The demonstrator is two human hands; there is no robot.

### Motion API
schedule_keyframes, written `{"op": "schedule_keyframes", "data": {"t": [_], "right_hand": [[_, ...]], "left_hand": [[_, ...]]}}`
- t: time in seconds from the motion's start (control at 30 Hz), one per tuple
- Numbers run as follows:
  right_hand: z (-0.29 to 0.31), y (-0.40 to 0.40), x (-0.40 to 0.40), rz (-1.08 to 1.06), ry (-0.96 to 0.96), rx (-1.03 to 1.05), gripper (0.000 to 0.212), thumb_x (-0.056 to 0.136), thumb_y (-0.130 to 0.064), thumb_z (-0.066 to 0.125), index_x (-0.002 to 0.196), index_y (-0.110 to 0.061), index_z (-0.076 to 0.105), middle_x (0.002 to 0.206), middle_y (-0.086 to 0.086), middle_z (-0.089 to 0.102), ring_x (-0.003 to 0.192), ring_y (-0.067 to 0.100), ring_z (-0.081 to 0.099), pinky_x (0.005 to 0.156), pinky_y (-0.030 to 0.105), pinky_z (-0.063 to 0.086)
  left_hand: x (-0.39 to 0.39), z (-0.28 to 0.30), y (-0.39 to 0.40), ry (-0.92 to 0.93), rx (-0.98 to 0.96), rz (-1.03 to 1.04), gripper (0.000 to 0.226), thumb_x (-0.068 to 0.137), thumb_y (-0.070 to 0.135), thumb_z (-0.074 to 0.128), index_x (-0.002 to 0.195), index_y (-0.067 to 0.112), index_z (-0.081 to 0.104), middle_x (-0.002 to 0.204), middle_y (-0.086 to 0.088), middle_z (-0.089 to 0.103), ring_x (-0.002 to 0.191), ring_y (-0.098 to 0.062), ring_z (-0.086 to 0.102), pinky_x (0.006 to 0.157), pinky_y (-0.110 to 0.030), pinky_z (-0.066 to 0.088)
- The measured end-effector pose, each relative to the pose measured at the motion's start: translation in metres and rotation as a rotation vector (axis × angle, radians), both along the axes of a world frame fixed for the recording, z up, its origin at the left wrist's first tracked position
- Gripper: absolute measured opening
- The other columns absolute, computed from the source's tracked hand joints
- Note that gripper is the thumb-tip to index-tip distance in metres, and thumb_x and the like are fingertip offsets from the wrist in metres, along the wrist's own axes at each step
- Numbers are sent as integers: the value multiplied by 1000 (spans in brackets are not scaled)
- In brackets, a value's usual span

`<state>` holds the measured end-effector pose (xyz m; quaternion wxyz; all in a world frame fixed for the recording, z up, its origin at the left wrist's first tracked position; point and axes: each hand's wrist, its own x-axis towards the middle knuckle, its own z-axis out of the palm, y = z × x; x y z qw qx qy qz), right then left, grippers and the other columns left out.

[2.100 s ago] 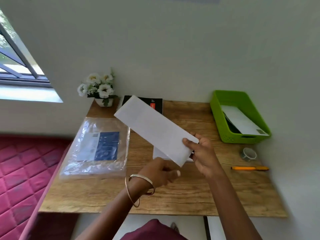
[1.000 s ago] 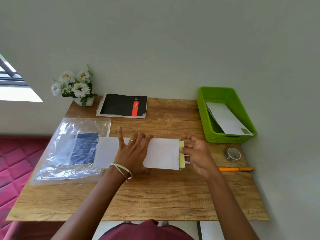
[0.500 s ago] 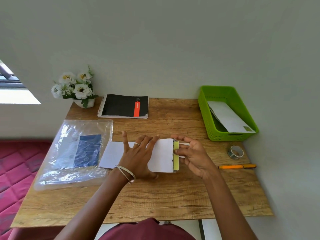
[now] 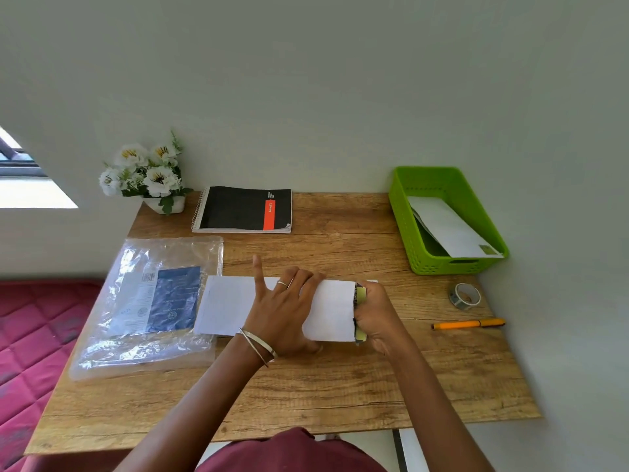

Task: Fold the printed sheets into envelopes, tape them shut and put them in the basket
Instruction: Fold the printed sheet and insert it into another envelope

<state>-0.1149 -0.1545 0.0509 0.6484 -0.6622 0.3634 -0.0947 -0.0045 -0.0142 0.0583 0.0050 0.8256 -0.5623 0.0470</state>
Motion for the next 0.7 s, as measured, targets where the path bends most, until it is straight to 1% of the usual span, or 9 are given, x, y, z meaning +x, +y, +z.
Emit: {"op": "schedule_keyframes", "data": {"t": [0.07, 0.13, 0.2, 0.3, 0.4, 0.47, 0.57, 0.63, 0.7], "right_hand": [[0, -2, 1, 24, -13, -80, 34, 82, 13, 56, 93, -15, 72, 87, 2, 73, 84, 24, 68, 72, 39, 56], [1, -3, 0, 48, -11, -112, 37, 77, 14, 62, 98, -14, 72, 92, 2, 73, 88, 23, 69, 75, 40, 58], [4, -5, -3, 36, -16, -73, 34, 73, 9, 72, 99, -13, 71, 88, 5, 73, 82, 22, 70, 67, 39, 59], [14, -9, -11, -2, -79, 64, 33, 68, 1, 79, 95, -13, 66, 77, 7, 74, 65, 19, 69, 50, 31, 55], [18, -11, -16, -13, -128, 140, 34, 68, 2, 78, 96, -13, 65, 79, 8, 75, 68, 21, 70, 52, 34, 57], [17, -11, -17, -18, -131, 121, 35, 68, 2, 78, 99, -11, 65, 81, 8, 75, 71, 22, 70, 56, 36, 58], [14, -11, -16, -37, -114, 70, 34, 68, 1, 79, 96, -13, 66, 80, 6, 75, 72, 23, 71, 58, 40, 59], [13, -10, -15, -39, -105, 31, 32, 69, 0, 79, 92, -17, 66, 78, 4, 75, 70, 21, 70, 54, 37, 58], [10, -9, -15, -49, -107, 18, 31, 69, 0, 79, 93, -15, 66, 77, 3, 74, 69, 21, 70, 51, 35, 56]], "left_hand": [[1, 2, 1, 3, -25, 5, 102, 47, 83, 50, 128, 22, 44, 121, 2, 56, 119, -24, 51, 97, -77, -3], [4, 4, 3, 22, -46, 15, 95, 50, 82, 49, 126, 25, 45, 119, 5, 57, 116, -22, 53, 97, -77, -3], [6, 6, 5, 45, -61, 24, 90, 51, 79, 51, 124, 27, 45, 117, 6, 58, 113, -21, 55, 98, -77, -2], [10, 4, 9, 81, -79, 29, 90, 51, 74, 59, 126, 28, 41, 116, 5, 57, 110, -23, 57, 101, -75, -3], [12, 1, 10, 99, -30, 23, 104, 50, 73, 64, 135, 26, 28, 124, 0, 53, 115, -26, 53, 102, -71, -7], [12, -2, 9, 97, 22, 22, 111, 50, 73, 64, 140, 24, 21, 129, -2, 49, 119, -27, 50, 102, -70, -10], [14, -8, 10, 96, 47, 18, 108, 51, 69, 69, 138, 24, 23, 128, -2, 51, 118, -27, 52, 104, -70, -6], [15, -7, 11, 118, 40, 10, 103, 57, 64, 70, 138, 24, 21, 130, -2, 51, 119, -26, 51, 107, -65, -4], [18, -5, 12, 149, 43, 7, 101, 62, 60, 70, 141, 25, 18, 135, -2, 48, 123, -26, 47, 111, -60, 2]]}}
